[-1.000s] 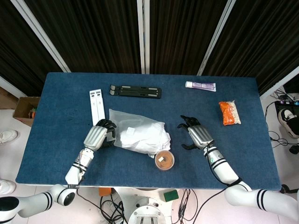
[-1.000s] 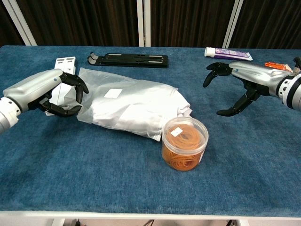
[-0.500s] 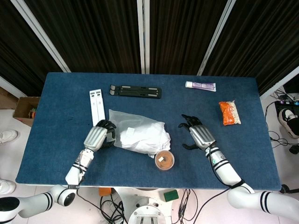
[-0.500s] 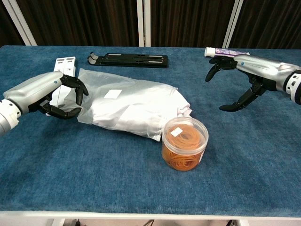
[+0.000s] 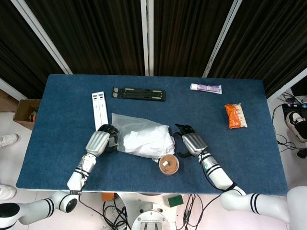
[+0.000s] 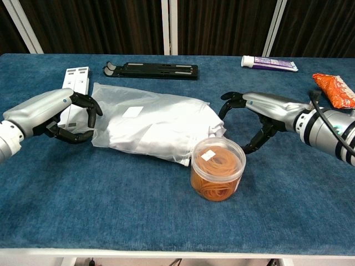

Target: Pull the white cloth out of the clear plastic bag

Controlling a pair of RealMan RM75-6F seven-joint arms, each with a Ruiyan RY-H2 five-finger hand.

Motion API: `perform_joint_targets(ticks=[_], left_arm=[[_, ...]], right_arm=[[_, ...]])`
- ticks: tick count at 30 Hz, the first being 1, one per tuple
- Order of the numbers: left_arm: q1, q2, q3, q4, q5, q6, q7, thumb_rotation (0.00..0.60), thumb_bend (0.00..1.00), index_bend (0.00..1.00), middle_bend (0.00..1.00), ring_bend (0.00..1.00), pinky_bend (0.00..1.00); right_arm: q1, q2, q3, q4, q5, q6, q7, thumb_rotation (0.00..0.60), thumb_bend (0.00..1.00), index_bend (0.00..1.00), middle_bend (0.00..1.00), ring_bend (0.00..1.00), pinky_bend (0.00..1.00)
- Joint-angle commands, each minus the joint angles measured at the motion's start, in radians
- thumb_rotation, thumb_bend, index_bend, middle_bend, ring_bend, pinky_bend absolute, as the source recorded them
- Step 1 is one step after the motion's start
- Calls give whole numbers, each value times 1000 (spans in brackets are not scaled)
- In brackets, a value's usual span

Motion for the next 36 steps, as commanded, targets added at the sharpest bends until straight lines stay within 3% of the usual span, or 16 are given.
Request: perform_joint_targets(ticks=[1, 9, 14, 16, 18, 22, 29, 36], left_arm=[[2, 3, 1, -4, -2, -1, 3, 600, 480, 607, 292, 177, 161], [7, 8, 2, -14, -9, -8, 11, 600, 480, 609, 290, 177, 161], [4, 9, 0, -17, -9, -12, 15, 600, 480, 610, 289, 177, 160], [3, 9, -1, -19, -9, -11, 17, 600, 481, 610, 289, 177, 161], [3, 11, -2, -22, -7, -9, 18, 600, 480, 611, 289, 177, 161], [4, 14, -4, -22, -3, -2, 16, 600, 480, 613, 289, 177, 161], [7, 24, -16, -16, -9, 10, 8, 600, 481, 619, 289, 177, 161], [21, 46, -27, 0, -26, 20, -2, 600, 480, 622, 289, 177, 160]], right_arm=[[8, -53, 0, 50, -37, 15, 30, 600, 178, 311, 36, 0, 0], [0, -137, -8, 165, -169, 96, 161, 600, 178, 312, 61, 0, 0], [5, -181, -9, 234, -192, 100, 192, 600, 185, 343, 75, 0, 0], [8, -213, -2, 272, -201, 116, 198, 600, 247, 409, 100, 0, 0], [6, -251, 11, 317, -214, 156, 209, 600, 416, 548, 158, 0, 0], [12, -300, 34, 392, -223, 190, 217, 600, 628, 743, 254, 0, 0], [39, -335, 73, 473, -227, 204, 232, 600, 681, 844, 302, 0, 0], [32, -253, 104, 407, -240, 240, 297, 600, 682, 862, 311, 0, 0]])
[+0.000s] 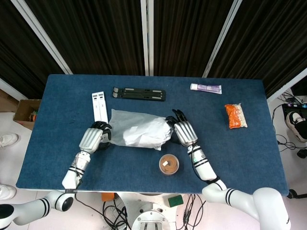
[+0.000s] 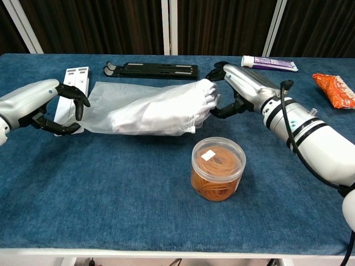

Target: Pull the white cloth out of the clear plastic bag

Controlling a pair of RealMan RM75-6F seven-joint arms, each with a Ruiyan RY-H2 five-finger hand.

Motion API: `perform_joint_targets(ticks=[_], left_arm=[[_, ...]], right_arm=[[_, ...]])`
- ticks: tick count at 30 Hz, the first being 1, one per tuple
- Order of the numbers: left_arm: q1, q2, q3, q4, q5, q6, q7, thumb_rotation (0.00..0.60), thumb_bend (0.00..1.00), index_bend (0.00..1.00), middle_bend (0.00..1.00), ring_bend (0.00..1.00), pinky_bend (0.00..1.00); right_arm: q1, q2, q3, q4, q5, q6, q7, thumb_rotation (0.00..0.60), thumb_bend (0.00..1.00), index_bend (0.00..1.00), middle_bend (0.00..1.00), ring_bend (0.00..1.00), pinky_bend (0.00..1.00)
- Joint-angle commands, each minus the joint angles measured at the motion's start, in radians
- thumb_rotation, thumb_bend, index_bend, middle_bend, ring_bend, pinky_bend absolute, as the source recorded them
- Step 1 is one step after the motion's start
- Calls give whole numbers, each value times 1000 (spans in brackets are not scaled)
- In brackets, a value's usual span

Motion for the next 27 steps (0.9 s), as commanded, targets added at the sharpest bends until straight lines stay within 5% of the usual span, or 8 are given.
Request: perform_joint_targets(ticks=[1, 12, 22, 25, 27], left_arm=[[5, 6, -5, 9, -8, 2, -5, 600, 481, 625, 289, 177, 160], [32, 31, -34, 56, -49, 22, -37, 600, 482, 627, 289, 177, 159], [70, 52, -36, 83, -55, 62, -66, 600, 482, 626, 290, 177, 159], [73, 59, -21, 77, -44, 57, -52, 600, 462, 579, 283, 168, 157], [74, 70, -13, 62, -39, 53, -32, 600, 407, 491, 261, 151, 151]], right_arm=[[-7, 59, 20, -53, -4, 18, 27, 600, 682, 863, 312, 0, 0], [-31, 240, 73, -210, 40, 19, 16, 600, 682, 865, 314, 0, 0], [-63, 272, 60, -114, 91, -1, 14, 600, 681, 856, 308, 0, 0], [-66, 287, 36, -112, 126, -80, -6, 600, 639, 696, 231, 0, 0], [-60, 329, 19, -157, 186, -176, -89, 600, 510, 389, 113, 0, 0]])
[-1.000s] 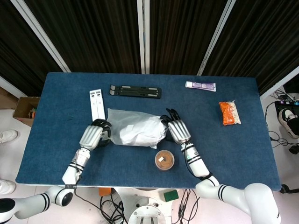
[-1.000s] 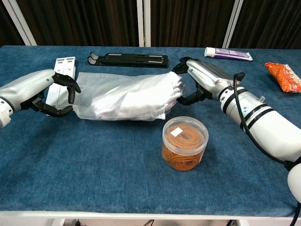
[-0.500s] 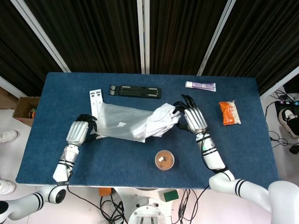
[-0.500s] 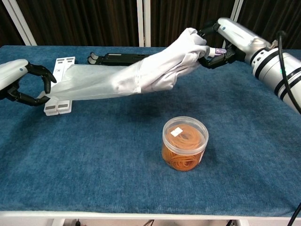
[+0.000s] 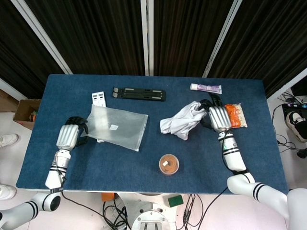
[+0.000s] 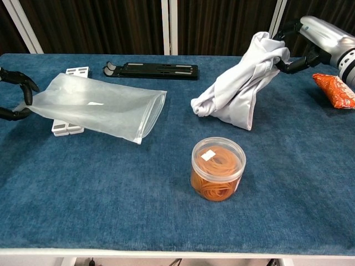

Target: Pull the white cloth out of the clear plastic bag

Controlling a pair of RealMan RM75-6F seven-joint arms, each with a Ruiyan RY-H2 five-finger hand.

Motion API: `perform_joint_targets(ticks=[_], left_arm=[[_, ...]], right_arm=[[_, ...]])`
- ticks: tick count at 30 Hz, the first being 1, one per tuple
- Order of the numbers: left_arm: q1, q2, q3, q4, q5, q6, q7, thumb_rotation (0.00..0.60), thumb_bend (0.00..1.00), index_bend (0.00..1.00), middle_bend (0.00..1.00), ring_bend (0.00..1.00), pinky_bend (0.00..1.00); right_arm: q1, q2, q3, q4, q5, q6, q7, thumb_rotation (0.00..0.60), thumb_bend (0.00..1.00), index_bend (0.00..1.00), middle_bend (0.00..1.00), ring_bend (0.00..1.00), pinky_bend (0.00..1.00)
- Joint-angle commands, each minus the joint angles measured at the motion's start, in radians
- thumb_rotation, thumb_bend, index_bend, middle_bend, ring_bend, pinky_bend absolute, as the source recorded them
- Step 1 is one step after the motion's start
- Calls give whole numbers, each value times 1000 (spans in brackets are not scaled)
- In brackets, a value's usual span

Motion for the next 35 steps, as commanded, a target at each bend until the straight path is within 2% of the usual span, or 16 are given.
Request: perform_joint_targets(ticks=[1, 2, 3, 4, 6, 9, 12, 14, 16, 18, 21, 29, 35], left_arm=[[3, 17, 11, -24, 7, -3, 29, 600, 341, 430, 244, 141, 148], [6, 24, 12, -37, 8, -1, 37, 600, 261, 358, 226, 130, 145], [10, 35, 13, -57, 10, 6, 45, 600, 215, 313, 214, 124, 143], [15, 46, 13, -74, 11, 14, 49, 600, 185, 271, 203, 119, 141], [30, 75, 14, -117, 16, 37, 53, 600, 158, 231, 196, 116, 140], [58, 129, 19, -180, 25, 79, 65, 600, 142, 223, 195, 115, 140], [92, 195, 29, -244, 26, 112, 75, 600, 128, 223, 195, 116, 140], [114, 239, 38, -276, 25, 127, 85, 600, 125, 224, 195, 116, 140], [142, 290, 52, -311, 19, 141, 102, 600, 125, 227, 195, 116, 140], [173, 341, 65, -350, 8, 155, 110, 600, 125, 233, 195, 116, 140], [224, 400, 80, -399, -8, 193, 110, 600, 125, 239, 196, 116, 140], [362, 462, 136, -464, 28, 344, 103, 600, 125, 252, 196, 116, 139], [439, 463, 180, -507, 79, 427, 120, 600, 125, 253, 195, 116, 138]], right_arm=[[6, 73, -36, -74, 109, -167, -135, 600, 458, 284, 77, 0, 0], [9, 99, -39, -108, 144, -200, -182, 600, 385, 131, 29, 0, 0], [14, 135, -40, -159, 189, -230, -241, 600, 336, 47, 7, 0, 0], [16, 162, -41, -200, 220, -243, -278, 600, 315, 16, 1, 0, 0], [17, 232, -42, -303, 285, -263, -340, 600, 270, 0, 0, 0, 0], [8, 338, -38, -446, 335, -269, -361, 600, 231, 0, 0, 0, 0], [-32, 414, -22, -552, 295, -221, -292, 600, 223, 0, 0, 0, 0], [-73, 433, -16, -584, 222, -147, -231, 600, 226, 0, 13, 0, 0], [-122, 451, -29, -592, 111, -54, -175, 600, 244, 26, 58, 0, 0], [-172, 461, -52, -574, 13, 54, -155, 600, 290, 104, 114, 0, 11], [-236, 473, -91, -542, -77, 176, -153, 600, 323, 187, 152, 0, 49], [-377, 518, -187, -504, -191, 350, -113, 600, 327, 205, 147, 0, 53], [-444, 517, -233, -482, -212, 398, -66, 600, 327, 206, 141, 0, 52]])
